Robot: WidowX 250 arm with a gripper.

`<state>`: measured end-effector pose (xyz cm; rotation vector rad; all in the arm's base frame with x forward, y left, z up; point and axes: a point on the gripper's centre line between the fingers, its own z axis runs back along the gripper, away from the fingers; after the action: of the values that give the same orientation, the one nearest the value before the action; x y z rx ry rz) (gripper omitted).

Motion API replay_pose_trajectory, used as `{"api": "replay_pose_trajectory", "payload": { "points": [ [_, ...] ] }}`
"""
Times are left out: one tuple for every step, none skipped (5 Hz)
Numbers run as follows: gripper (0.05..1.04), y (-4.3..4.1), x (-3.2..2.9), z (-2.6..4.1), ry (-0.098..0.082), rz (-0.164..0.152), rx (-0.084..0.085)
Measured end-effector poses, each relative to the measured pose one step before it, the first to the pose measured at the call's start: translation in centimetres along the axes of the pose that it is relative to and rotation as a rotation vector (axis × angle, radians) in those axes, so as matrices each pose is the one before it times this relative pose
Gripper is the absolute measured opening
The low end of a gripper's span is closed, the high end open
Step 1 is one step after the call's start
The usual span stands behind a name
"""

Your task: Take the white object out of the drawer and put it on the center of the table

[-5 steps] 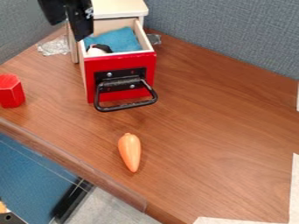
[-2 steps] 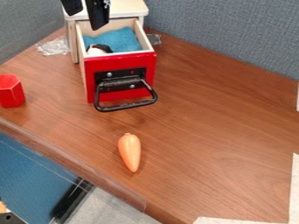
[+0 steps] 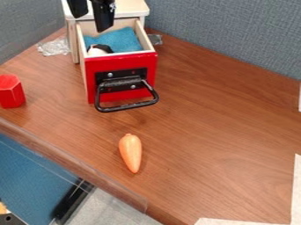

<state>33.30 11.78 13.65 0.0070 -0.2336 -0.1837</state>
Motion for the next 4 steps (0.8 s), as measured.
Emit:
{"api": "replay_pose_trajectory", "payload": {
  "points": [
    [0.999, 0.238, 0.616, -1.046, 0.0118, 0.0049, 0.0020],
    [0.999, -0.176, 1.040, -1.063, 0.0130, -0.0012, -0.0038],
    [0.999, 0.061, 0.887, -0.611, 0.0098, 0.0014, 0.0017],
    [0.999, 0.066, 0.275, -0.710, 0.0115, -0.0018, 0.0121]
  ]
}}
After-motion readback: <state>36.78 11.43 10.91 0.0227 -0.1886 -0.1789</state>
